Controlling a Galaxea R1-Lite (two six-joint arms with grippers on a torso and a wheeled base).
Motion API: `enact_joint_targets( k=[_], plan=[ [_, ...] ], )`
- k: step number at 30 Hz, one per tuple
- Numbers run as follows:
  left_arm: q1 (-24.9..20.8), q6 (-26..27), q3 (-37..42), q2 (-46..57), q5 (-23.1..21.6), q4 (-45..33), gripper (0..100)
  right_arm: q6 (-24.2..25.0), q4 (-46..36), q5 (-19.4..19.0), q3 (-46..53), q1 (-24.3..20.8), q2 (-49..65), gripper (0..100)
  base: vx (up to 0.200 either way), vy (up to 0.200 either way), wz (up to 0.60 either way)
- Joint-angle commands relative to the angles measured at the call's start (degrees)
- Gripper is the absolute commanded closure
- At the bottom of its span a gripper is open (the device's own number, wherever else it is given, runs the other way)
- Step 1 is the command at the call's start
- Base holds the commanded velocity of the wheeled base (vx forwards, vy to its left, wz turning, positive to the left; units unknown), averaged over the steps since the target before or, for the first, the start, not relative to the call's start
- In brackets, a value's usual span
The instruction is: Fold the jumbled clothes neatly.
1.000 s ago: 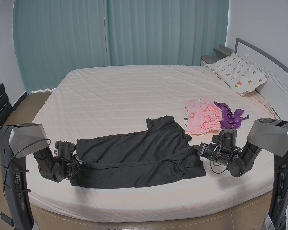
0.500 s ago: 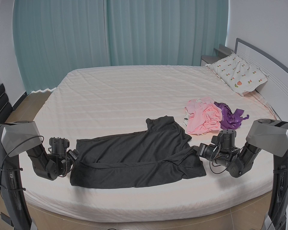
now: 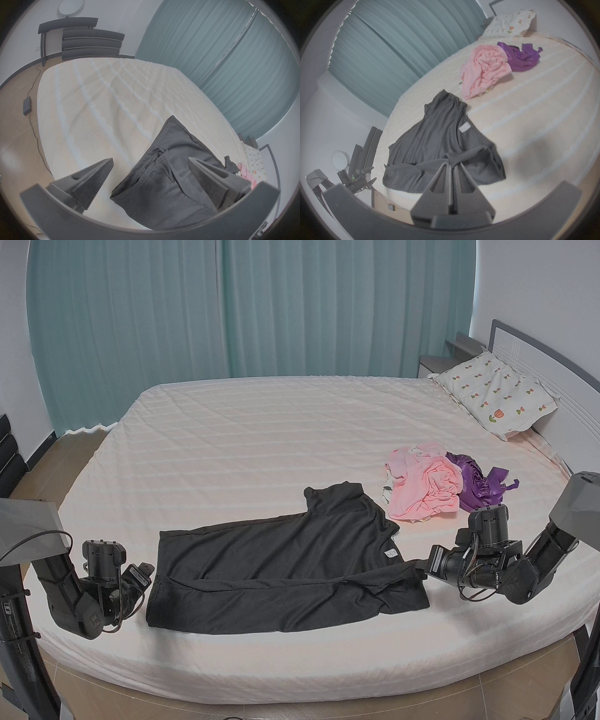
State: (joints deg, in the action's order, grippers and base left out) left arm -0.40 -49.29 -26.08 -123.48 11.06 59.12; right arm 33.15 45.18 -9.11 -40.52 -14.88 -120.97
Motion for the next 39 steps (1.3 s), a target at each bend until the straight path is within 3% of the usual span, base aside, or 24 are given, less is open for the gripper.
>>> enact_joint_targets(
  k=[1,13,14,20,28,34,39],
  plan=[
    [-0.7,-0.2,3.7,-2.1,-0.1,4.0,0,2.0,-3.3,-0.4,2.7,-1.6,5.7,100,0.000,0.000,0.00],
    [-1.8,-0.2,3.6,-4.1,-0.9,4.7,0,1.4,-10.1,-0.7,4.8,-2.4,5.8,100,0.000,0.000,0.00],
    [-1.9,-0.2,3.7,-4.1,-0.9,4.7,0,1.4,-10.0,-0.7,4.9,-2.5,5.6,0,0.000,0.000,0.00],
    [-2.0,-0.2,3.8,-4.5,-1.4,4.8,0,1.2,-10.1,1.4,5.3,-3.7,4.2,0,0.000,0.000,0.00],
    [-2.1,0.6,5.4,-4.2,-5.3,5.4,0,2.2,-9.5,4.3,5.5,-3.8,4.6,0,0.000,0.000,0.00],
    [-2.8,3.2,9.4,-4.9,-5.2,12.6,0,2.6,-6.7,7.4,9.3,-3.9,4.9,0,0.000,0.000,0.00],
    [-2.8,3.3,13.0,-7.2,-4.2,18.4,0,2.8,-2.1,7.8,12.7,-3.0,5.1,0,0.000,0.000,0.00]
  ],
)
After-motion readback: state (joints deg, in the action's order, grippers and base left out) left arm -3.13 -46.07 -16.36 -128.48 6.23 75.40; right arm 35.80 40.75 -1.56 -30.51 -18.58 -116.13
